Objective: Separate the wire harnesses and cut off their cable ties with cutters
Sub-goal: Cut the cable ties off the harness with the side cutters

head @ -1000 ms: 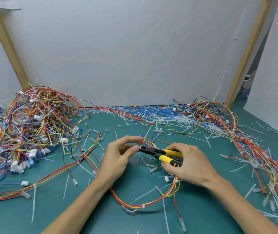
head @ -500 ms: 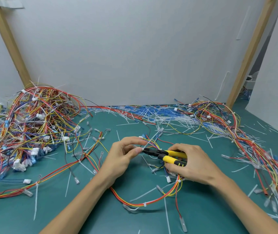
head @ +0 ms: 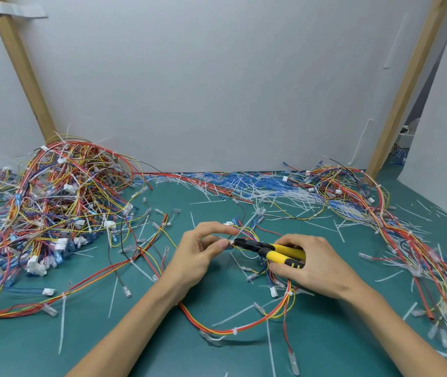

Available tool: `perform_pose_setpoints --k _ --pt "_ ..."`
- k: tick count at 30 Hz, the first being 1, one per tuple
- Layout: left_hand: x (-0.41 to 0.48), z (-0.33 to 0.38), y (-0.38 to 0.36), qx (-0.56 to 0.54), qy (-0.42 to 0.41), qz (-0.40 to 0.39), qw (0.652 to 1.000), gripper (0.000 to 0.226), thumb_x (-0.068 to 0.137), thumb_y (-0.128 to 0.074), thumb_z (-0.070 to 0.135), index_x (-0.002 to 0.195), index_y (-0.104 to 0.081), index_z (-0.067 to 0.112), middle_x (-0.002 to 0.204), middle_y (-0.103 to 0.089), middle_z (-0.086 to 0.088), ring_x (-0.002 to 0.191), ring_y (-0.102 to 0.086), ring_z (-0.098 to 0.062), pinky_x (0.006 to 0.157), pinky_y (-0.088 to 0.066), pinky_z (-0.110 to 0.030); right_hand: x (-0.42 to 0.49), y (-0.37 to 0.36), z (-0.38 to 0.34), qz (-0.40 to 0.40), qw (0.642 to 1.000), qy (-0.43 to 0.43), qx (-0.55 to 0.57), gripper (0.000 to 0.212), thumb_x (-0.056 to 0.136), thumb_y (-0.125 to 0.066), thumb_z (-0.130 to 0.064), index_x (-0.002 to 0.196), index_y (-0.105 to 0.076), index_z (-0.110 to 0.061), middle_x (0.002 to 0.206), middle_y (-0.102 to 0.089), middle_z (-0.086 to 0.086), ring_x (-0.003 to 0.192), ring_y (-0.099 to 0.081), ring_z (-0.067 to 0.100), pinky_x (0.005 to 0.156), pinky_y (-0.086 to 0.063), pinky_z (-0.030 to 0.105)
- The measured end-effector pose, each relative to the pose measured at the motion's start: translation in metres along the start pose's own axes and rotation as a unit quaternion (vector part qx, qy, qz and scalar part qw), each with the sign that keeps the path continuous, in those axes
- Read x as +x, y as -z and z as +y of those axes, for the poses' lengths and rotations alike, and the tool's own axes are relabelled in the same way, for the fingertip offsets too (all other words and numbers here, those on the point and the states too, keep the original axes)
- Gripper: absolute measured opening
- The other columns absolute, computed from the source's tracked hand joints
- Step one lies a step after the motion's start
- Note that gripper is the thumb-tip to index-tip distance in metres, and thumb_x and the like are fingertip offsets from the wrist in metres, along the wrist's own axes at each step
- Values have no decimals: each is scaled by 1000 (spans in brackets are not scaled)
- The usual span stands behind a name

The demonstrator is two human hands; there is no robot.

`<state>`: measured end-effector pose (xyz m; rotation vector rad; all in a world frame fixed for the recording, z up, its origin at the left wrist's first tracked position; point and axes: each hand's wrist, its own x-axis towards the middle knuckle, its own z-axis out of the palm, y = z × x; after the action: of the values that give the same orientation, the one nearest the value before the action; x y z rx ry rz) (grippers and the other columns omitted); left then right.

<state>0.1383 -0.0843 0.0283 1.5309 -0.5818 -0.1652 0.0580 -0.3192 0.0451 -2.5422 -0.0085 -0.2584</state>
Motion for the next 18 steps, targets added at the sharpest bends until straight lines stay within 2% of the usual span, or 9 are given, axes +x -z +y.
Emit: perform_pose_setpoints --k 9,12,18 --pt "1 -3 0 5 -2 14 1000 24 95 -57 -8 107 -73 6 121 -62 -7 90 -69 -13 88 -48 -19 0 -2 0 -2 1000 -5 -13 43 64 -59 -72 89 -69 -38 76 -69 -18 72 -61 6 69 -52 32" --pt "0 -2 -1 8 -9 8 1000 25 95 -58 -9 105 -73 8 114 -60 0 85 -65 -11 85 -47 -18 0 -2 0 -1 1000 -4 -8 44 64 -58 -73 89 -69 -38 75 -68 -18 71 -60 6 69 -51 33" --pt "0 1 -5 25 -31 1 999 30 93 -56 -14 100 -73 10 112 -54 -8 78 -60 -12 82 -47 -18 0 -1 1 -12 1000 1 -9 42 66 -60 -72 87 -70 -37 71 -68 -15 68 -59 9 68 -52 37"
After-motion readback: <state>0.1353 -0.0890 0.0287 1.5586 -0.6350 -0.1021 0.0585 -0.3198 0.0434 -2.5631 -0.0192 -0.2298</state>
